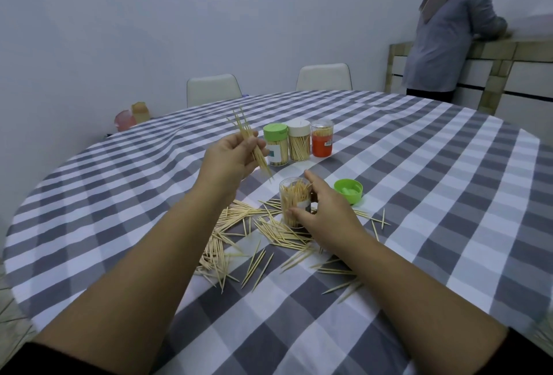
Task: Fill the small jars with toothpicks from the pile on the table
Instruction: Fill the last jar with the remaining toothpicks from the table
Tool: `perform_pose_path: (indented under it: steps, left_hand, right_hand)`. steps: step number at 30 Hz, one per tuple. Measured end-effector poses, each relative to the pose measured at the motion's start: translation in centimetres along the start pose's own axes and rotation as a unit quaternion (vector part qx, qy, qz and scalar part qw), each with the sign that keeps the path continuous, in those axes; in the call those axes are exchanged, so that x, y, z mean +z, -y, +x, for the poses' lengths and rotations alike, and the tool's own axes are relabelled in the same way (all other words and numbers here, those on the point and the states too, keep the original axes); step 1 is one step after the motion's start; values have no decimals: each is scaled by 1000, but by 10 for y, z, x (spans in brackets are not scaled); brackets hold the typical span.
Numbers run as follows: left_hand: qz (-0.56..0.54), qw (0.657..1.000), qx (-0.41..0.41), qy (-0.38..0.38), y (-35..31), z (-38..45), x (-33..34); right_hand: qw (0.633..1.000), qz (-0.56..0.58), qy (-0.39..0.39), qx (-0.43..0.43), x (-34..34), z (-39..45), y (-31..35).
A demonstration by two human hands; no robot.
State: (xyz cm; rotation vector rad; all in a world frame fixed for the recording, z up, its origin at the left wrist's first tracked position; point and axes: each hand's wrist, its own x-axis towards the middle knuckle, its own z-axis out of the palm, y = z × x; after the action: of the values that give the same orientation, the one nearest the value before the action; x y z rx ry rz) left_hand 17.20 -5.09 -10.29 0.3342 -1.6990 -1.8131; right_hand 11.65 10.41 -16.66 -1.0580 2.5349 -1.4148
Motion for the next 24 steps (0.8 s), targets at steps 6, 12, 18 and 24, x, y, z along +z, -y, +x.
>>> perform_pose_path:
  steps: [6, 12, 18, 24]
  left_hand:
    - [-94, 994, -33, 36, -7, -4, 14]
    - [3, 996, -63, 57, 14, -17, 26]
    - [108, 989, -78, 69, 22, -26, 30]
    - [214, 971, -77, 74, 25, -24, 26]
  right_hand:
    - [1000, 4, -1, -2, 1, 1, -2]
    - [1000, 8, -8, -13, 3, 1, -4]
    - [1000, 14, -14, -18, 4, 2, -5]
    - [1000, 14, -12, -22, 5, 4, -8]
